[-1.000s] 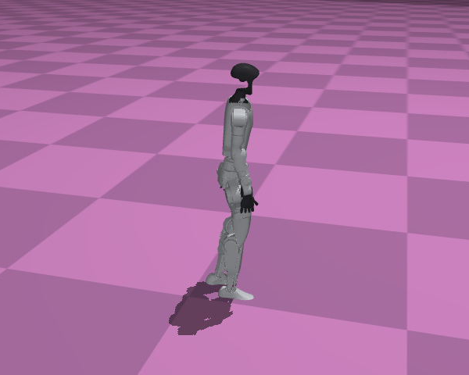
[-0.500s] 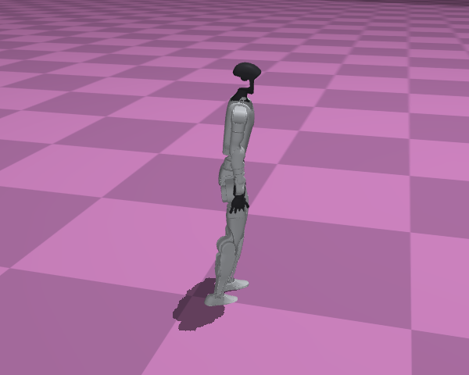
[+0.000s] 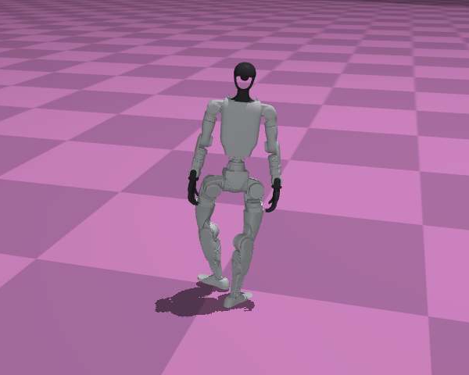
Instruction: In place motions
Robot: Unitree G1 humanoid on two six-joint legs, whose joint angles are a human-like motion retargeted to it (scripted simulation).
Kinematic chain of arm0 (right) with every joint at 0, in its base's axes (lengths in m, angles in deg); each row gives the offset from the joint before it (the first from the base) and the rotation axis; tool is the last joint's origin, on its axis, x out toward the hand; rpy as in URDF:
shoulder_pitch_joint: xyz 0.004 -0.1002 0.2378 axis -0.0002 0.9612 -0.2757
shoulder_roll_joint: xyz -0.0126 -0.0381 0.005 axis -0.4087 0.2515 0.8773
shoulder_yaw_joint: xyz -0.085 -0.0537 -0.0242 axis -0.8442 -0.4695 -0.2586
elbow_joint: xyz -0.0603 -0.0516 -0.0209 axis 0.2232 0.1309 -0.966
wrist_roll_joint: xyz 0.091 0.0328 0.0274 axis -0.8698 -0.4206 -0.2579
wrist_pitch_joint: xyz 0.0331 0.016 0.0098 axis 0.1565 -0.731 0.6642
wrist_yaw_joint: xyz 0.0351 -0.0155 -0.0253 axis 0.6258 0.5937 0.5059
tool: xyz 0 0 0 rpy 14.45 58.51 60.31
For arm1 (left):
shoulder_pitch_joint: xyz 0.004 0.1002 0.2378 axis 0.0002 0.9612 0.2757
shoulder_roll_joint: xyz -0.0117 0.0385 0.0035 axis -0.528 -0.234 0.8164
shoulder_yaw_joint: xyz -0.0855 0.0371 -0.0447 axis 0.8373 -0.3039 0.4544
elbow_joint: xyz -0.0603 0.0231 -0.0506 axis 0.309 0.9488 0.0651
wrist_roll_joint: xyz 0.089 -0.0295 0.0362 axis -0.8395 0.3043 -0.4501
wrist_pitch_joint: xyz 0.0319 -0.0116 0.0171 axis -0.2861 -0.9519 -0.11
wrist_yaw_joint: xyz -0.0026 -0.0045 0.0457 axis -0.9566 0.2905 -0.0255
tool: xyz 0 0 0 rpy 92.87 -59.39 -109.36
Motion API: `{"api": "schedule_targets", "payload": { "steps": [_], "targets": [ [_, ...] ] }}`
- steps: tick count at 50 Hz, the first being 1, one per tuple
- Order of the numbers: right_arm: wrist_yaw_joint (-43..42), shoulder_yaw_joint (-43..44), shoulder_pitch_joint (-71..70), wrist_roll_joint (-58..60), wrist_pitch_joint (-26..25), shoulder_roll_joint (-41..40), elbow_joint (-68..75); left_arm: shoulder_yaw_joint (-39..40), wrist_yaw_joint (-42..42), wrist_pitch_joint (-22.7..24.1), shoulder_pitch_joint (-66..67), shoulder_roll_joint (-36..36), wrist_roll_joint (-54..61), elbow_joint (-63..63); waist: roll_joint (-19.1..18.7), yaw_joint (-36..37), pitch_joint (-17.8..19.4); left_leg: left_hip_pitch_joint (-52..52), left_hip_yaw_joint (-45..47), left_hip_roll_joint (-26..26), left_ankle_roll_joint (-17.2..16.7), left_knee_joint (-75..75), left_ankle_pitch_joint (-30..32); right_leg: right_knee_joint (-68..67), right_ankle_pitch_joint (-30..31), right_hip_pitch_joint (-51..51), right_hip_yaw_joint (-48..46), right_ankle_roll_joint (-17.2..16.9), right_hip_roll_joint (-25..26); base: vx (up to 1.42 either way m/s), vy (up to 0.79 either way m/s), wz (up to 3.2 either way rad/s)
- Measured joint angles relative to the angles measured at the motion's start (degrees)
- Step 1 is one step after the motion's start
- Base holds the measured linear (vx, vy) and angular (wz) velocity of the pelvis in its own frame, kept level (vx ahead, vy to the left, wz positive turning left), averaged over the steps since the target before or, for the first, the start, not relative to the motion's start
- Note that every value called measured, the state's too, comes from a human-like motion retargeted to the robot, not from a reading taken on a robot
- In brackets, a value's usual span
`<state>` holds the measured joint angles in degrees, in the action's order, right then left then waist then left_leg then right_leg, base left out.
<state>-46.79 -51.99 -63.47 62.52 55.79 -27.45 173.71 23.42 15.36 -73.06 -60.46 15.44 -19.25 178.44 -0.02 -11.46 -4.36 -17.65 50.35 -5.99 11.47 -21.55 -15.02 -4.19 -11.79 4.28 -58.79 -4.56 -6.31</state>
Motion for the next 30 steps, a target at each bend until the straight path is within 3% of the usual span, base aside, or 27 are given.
{"api": "schedule_targets", "payload": {
  "steps": [2,5,9,15,18,20,24,30],
  "targets": [
    [-0.67,0.16,-0.21,-0.78,0.16,-0.32,-0.46,2.35,0.1,-0.22,1.36,-0.54,0.54,0.79,0.06,1.08,-0.52,-2.46,-14.32,2.67,0.16,-0.97,5.93,1.26,0.23,1.42,-3.22,-0.67,1.21,-0.16,0.12,1.4],
    [-0.98,-0.06,-1.1,-1.54,0.61,-0.73,-1.89,5.68,0.55,-0.46,3.64,-0.69,1.21,1.98,2.52,6.8,-0.79,-2.09,-31.68,10.64,-1.31,4.65,8.1,1.49,0.64,2.81,-3.52,-1.24,-0.02,-0.12,0.19,0.17],
    [0.18,-0.06,-3.13,-0.27,1.83,-2.11,-6.98,7.15,0.28,-0.15,6.46,0.1,3.81,2.76,4.94,10.47,-0.07,1.28,-26.09,12.89,0.58,9.1,8.79,1.21,1.37,4.38,-5.09,-2.13,-2.08,-0.12,0.28,0.3],
    [1.49,-3.13,-4.99,1.99,5.89,-4.72,-14.97,9.55,-1.52,-0.66,8.68,2.92,6.82,4.86,2.83,7.38,-0.82,1.96,-26.86,12.97,-0.28,9.85,7.29,-1.49,5.95,6.15,-6.56,-2.49,-2.98,-0.06,0.26,0.52],
    [1.14,-4.9,-4.85,1.32,5.72,-5.47,-16.14,9.39,-2.17,-0.81,8.68,4.52,7.34,3.85,-1.27,8.08,-0.76,2.61,-27.28,9.27,-0.83,10.89,6.57,-8.86,8.0,4.35,-2.56,3.91,-3.17,-0.08,0.26,-0.29],
    [1.91,-6.69,-4.69,0.96,5.44,-5.8,-16.87,8.82,-2.88,-0.48,8.55,5.28,7.63,1.51,-4.08,7.59,-0.18,3.03,-27.66,6.46,-1.25,11.03,5.92,-18.96,6.33,-0.82,7.23,7.79,-4.06,-0.1,0.19,-0.09],
    [3.33,-8.82,-3.86,1.1,5.45,-6.52,-17.03,5.37,-4.07,-0.05,7.15,4.79,7.03,-3.52,-5.24,3.63,0.78,2.97,-29.92,6.32,-0.98,11.99,6.78,-29.73,1.62,-10.78,23.23,5.78,-1.2,-0.1,0.11,0.61],
    [2.57,-10.32,-1.54,3.41,5.71,-6.73,-13.84,1.37,-1.91,1.03,4.67,3.66,5.11,-8.73,-2.8,-0.77,0.81,4.98,-31.76,9.74,-0.45,14.39,7.56,-17.9,0.35,-15.26,30.79,3.12,2.02,-0.02,-0.02,0.58]
  ]
}}
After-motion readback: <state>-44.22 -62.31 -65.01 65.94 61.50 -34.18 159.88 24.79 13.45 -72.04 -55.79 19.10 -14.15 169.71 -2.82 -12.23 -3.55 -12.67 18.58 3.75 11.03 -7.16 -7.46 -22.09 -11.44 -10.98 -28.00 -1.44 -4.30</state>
